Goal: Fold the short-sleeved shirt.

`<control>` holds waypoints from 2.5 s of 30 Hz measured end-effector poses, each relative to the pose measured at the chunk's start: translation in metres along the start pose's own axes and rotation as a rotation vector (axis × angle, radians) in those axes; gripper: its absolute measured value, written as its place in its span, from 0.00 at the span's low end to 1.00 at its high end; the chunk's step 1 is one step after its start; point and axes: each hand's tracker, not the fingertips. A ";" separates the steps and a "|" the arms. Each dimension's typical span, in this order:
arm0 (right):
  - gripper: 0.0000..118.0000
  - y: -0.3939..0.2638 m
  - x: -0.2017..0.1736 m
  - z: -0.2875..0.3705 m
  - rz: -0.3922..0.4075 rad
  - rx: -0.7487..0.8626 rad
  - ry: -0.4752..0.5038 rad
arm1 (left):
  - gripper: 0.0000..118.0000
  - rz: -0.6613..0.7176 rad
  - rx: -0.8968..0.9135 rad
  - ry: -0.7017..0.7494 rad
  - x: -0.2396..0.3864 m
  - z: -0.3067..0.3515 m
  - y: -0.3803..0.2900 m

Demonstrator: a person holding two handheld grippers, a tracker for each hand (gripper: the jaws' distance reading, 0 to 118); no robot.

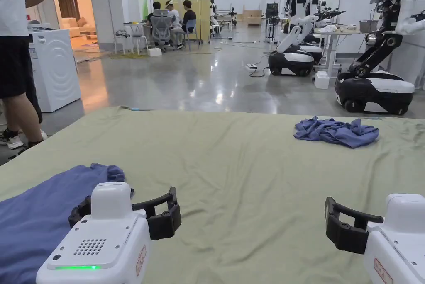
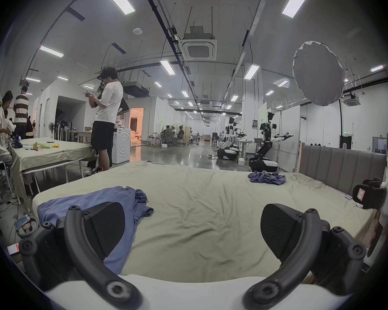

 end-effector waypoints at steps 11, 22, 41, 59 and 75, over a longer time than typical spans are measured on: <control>1.00 0.001 -0.001 0.001 0.000 0.006 -0.004 | 1.00 0.006 0.002 0.003 -0.001 0.001 0.001; 1.00 0.001 -0.003 0.001 0.002 0.007 -0.003 | 1.00 0.010 0.000 0.002 -0.001 0.002 -0.001; 0.29 0.004 -0.004 0.015 0.011 0.026 0.016 | 0.95 0.010 0.027 -0.036 0.006 0.011 0.001; 0.02 0.005 -0.092 -0.008 0.100 0.021 0.218 | 0.00 -0.075 0.014 0.143 -0.037 0.046 0.000; 0.02 0.011 -0.234 -0.024 0.155 -0.019 0.617 | 0.00 -0.011 -0.126 0.403 -0.154 0.083 -0.007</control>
